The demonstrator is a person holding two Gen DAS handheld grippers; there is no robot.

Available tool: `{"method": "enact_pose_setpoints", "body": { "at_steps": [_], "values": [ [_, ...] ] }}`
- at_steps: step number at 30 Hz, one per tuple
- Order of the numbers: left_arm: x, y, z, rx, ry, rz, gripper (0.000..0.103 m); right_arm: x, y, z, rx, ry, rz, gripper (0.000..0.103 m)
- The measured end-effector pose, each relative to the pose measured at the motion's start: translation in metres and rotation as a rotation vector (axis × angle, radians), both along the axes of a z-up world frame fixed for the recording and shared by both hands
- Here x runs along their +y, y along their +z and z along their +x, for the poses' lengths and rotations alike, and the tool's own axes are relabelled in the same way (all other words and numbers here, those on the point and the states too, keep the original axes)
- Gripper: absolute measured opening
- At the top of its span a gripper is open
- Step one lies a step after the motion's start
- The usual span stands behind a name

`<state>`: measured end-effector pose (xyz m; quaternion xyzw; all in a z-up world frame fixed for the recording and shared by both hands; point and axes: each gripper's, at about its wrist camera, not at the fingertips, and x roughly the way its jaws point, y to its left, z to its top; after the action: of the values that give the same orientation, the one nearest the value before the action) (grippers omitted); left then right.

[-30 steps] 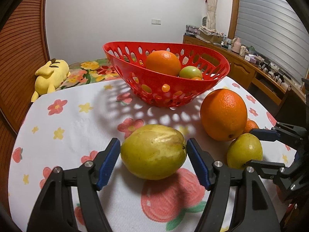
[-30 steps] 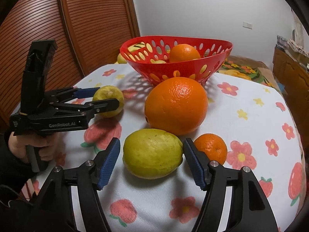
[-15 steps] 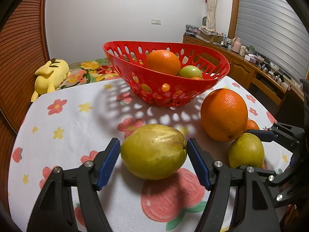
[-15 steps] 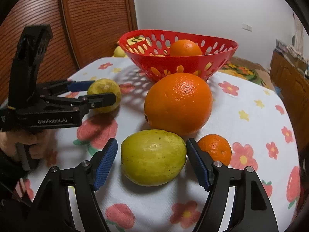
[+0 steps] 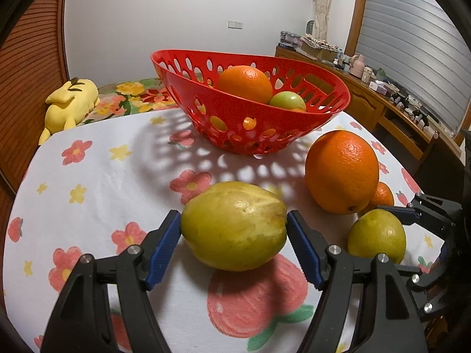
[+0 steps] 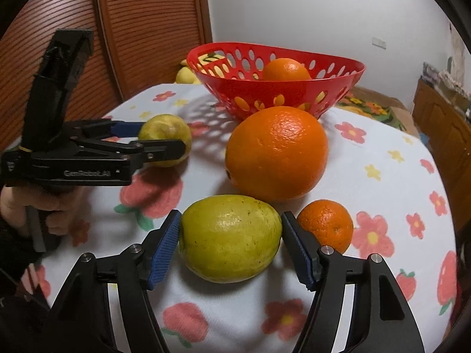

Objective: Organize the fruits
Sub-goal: 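Close left tool on the yellow pear while right tool closes on the green pear, then lift and carry both pears over the red basket with both tools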

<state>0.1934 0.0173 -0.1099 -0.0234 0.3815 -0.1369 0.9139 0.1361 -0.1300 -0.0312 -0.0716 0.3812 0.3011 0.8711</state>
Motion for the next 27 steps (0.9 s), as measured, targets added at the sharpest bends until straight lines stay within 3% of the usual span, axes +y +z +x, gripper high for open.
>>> {"method": "enact_pose_setpoints", "body": {
  "at_steps": [27],
  "values": [
    [-0.0006, -0.0004, 0.0004, 0.013, 0.002, 0.012, 0.071, -0.0006, -0.0052, -0.0043, 0.056, 0.040, 0.025, 0.073]
  ]
}}
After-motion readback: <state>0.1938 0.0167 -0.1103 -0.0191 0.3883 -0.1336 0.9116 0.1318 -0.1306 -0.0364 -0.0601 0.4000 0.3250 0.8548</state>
